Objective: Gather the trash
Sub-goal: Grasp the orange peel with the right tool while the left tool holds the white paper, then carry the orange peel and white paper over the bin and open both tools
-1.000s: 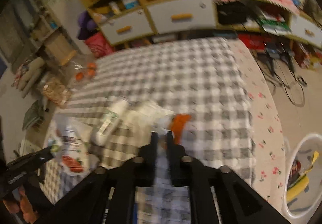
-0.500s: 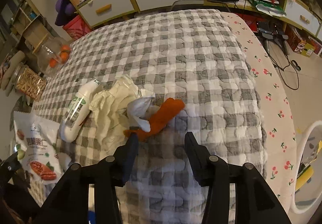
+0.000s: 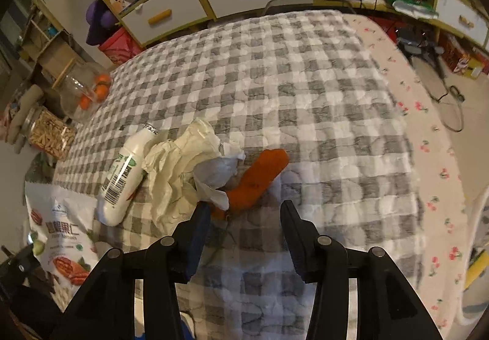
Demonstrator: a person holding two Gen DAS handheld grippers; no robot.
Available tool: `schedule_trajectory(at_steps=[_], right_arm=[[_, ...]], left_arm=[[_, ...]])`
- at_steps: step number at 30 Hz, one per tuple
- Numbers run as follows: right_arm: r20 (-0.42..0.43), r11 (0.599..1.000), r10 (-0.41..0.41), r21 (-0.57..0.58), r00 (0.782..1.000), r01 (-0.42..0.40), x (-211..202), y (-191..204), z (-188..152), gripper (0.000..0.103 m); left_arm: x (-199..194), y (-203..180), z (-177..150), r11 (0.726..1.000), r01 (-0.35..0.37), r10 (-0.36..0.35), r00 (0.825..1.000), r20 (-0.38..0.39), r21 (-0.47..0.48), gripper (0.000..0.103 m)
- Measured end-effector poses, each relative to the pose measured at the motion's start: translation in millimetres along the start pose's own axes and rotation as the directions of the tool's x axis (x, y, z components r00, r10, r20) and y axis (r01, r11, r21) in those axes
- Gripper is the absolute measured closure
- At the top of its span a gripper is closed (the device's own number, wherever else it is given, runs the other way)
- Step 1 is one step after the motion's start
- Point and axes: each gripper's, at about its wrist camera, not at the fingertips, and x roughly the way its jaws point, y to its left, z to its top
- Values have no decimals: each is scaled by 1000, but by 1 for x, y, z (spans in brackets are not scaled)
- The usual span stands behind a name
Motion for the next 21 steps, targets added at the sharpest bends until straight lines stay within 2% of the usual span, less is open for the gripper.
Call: schedule_trajectory(at_steps=[6, 7, 9, 12, 21], right_arm=[[-11, 999, 18, -35, 1000, -18, 10, 8, 0, 56], [-9, 999, 24, -41, 1000, -25, 12, 9, 0, 58], [-9, 997, 40, -58, 999, -40, 14, 11, 1, 70], [-1, 996, 37, -85, 999, -37, 11, 14, 1, 79], [20, 996, 54, -75, 998, -52, -29, -7, -4, 81]], left_arm=[[1, -6, -1, 1000, -1, 1, 1000, 0, 3, 103], [1, -6, -1, 1000, 0, 0, 1000, -1, 3, 103], [2, -8, -2, 1000, 2, -2, 1000, -2, 4, 103], [2, -10, -2, 1000, 5, -5, 1000, -2, 3, 103], [-3, -18, 0, 1000, 26, -26, 1000, 12, 8, 103]])
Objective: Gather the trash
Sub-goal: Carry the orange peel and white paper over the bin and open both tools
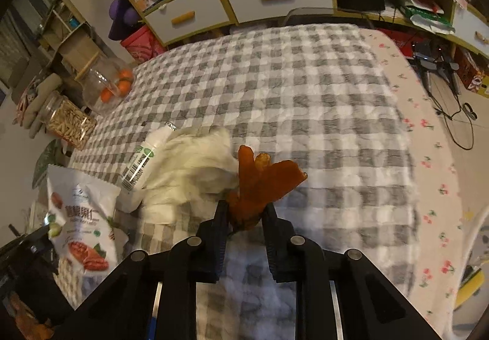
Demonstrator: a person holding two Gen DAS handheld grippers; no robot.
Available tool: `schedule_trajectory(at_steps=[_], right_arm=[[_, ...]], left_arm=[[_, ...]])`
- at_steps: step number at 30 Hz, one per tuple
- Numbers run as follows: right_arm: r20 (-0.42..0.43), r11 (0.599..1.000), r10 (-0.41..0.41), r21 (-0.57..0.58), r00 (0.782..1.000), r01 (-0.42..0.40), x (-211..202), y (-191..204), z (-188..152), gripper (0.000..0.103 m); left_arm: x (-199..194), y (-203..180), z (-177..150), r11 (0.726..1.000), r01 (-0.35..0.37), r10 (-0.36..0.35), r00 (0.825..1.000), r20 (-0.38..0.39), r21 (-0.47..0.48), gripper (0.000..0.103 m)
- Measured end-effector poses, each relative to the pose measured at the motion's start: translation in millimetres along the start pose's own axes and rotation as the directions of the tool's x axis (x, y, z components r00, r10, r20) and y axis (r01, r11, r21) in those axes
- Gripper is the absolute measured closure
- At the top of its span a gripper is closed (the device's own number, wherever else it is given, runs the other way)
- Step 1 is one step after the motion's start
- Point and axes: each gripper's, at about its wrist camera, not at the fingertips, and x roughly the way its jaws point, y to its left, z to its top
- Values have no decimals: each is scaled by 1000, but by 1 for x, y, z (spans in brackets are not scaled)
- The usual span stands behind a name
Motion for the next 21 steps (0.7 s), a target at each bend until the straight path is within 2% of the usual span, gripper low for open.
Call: schedule_trajectory(at_steps=[7, 21], right_arm=[[6, 999, -20, 42, 1000, 20, -31, -33, -8, 81], [31, 986, -110, 132, 993, 105, -92, -110, -30, 80]], left_arm=[[5, -27, 1, 998, 60, -60, 998, -12, 20, 103], [28, -105, -4, 983, 143, -139, 989, -43, 112, 103]])
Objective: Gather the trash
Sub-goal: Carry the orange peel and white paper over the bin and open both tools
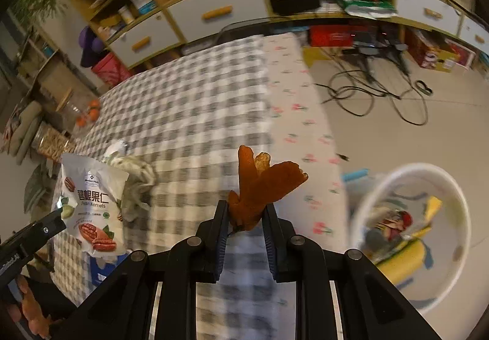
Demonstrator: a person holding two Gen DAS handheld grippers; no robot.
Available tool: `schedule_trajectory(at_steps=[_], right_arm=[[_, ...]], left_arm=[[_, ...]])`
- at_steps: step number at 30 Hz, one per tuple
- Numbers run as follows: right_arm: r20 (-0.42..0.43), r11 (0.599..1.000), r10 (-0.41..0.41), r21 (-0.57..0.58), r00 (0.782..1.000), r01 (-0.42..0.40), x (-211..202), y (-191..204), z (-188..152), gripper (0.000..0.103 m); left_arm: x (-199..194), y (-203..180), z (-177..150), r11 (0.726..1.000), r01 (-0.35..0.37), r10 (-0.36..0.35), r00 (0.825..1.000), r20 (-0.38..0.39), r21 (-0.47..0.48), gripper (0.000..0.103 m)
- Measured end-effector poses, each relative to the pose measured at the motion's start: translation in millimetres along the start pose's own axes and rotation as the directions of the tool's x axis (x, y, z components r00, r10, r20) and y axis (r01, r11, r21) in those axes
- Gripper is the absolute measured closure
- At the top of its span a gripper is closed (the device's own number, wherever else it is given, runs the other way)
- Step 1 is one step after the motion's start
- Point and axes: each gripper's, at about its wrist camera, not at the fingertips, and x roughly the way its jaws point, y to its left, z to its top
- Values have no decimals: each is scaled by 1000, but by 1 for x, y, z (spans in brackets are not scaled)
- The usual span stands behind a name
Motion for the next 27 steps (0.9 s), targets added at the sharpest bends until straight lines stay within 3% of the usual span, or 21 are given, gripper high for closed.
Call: schedule_trajectory(at_steps=[13, 27], right_arm=[[3, 987, -86, 134, 996, 85, -40, -94, -20, 80], [-16, 961, -148, 234, 989, 147, -70, -171, -48, 79]], left_arm=[[40, -76, -5, 992, 94, -90, 995, -50, 86, 103], [78, -145, -15, 966, 208, -195, 976, -95, 153, 103]])
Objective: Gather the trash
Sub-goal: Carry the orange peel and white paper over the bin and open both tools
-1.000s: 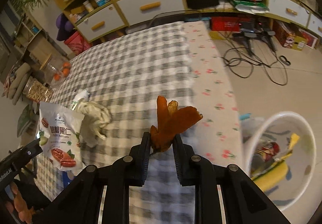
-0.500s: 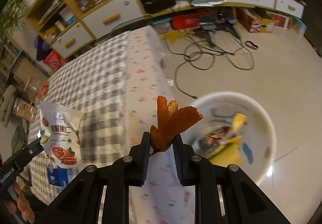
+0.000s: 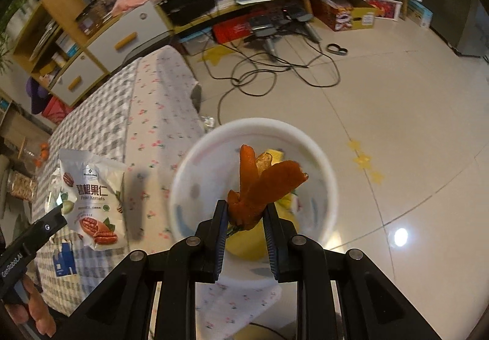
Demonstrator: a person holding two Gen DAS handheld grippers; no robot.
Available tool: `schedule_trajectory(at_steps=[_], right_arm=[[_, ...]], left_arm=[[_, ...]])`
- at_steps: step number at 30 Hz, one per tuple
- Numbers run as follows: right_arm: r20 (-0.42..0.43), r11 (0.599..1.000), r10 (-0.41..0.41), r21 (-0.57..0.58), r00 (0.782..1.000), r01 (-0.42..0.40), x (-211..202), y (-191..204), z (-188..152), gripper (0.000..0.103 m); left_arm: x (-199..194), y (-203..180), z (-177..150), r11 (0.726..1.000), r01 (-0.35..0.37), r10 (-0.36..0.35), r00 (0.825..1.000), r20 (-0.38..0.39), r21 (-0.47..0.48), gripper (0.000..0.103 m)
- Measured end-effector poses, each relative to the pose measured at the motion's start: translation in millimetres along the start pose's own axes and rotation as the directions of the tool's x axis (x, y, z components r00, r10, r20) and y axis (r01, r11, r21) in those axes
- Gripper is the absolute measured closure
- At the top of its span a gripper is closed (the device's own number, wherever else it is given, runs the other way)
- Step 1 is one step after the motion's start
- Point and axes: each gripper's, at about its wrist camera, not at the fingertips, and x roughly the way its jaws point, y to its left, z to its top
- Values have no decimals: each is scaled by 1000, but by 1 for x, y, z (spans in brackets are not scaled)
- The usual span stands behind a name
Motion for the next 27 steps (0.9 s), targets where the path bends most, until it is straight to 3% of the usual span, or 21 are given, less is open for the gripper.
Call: schedule_trajectory(at_steps=[9, 11, 12, 13, 15, 18, 27], right_arm=[[8, 999, -7, 42, 1000, 7, -10, -29, -6, 79], [6, 999, -11, 45, 1000, 11, -10, -33, -6, 79], [6, 999, -13, 47, 1000, 12, -10, -35, -6, 79], [6, 999, -14, 49, 1000, 13, -11, -37, -6, 79], [6, 999, -15, 52, 1000, 15, -11, -39, -6, 79], [7, 998, -15, 55, 1000, 15, -12, -40, -6, 79], [8, 999, -9, 46, 1000, 8, -9, -32, -4, 76]], left_arm=[[33, -23, 0, 998, 38, -38, 999, -12, 48, 103], [38, -23, 1, 998, 36, -35, 999, -16, 49, 99], [43, -23, 2, 999, 30, -29, 999, -33, 42, 80], [44, -21, 2, 1000, 17, -16, 999, -49, 25, 51], [44, -19, 2, 1000, -24, 24, 999, -48, 5, 25], [45, -17, 1, 995, -96, 96, 993, -69, 12, 24], [33, -3, -9, 988, -156, 156, 983, -97, 10, 17]])
